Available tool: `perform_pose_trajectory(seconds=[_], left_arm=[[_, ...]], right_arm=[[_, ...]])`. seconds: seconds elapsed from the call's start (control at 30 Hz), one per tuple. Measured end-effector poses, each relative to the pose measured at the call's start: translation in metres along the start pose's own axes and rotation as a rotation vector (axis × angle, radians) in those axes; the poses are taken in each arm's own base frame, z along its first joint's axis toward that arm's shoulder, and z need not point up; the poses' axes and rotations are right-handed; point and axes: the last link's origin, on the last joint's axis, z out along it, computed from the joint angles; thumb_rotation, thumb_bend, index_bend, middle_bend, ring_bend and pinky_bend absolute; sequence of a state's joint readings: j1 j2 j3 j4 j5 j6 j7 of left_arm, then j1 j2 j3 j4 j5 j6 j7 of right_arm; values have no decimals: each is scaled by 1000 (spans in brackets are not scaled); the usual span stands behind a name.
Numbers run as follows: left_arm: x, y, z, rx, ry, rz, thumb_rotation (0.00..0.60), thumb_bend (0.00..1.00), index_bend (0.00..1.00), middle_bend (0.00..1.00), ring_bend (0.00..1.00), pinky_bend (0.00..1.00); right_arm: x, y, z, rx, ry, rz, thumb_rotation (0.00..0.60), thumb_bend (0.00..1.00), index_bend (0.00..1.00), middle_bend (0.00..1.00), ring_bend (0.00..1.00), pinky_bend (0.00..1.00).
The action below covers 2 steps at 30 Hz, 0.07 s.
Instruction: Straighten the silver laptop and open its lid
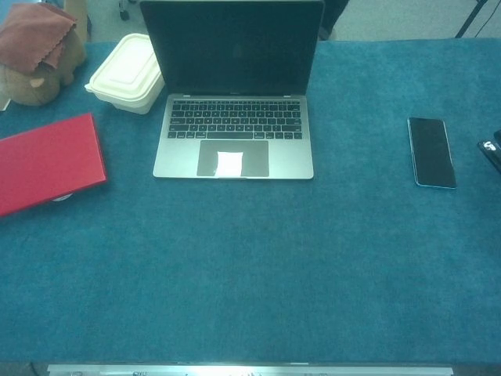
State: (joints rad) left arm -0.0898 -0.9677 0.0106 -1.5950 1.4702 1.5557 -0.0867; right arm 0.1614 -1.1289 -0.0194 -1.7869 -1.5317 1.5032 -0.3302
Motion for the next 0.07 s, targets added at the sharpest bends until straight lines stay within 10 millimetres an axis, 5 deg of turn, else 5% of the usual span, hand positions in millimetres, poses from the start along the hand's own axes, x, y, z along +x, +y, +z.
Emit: perform_pose_trajectory(seconds=[0.07], left_arm=[[1,-2,-1,4,2,-1,600,137,33,0,0,0]], right_arm=[[-1,1,-2,-10,-3,5,600,330,0,90,0,40]])
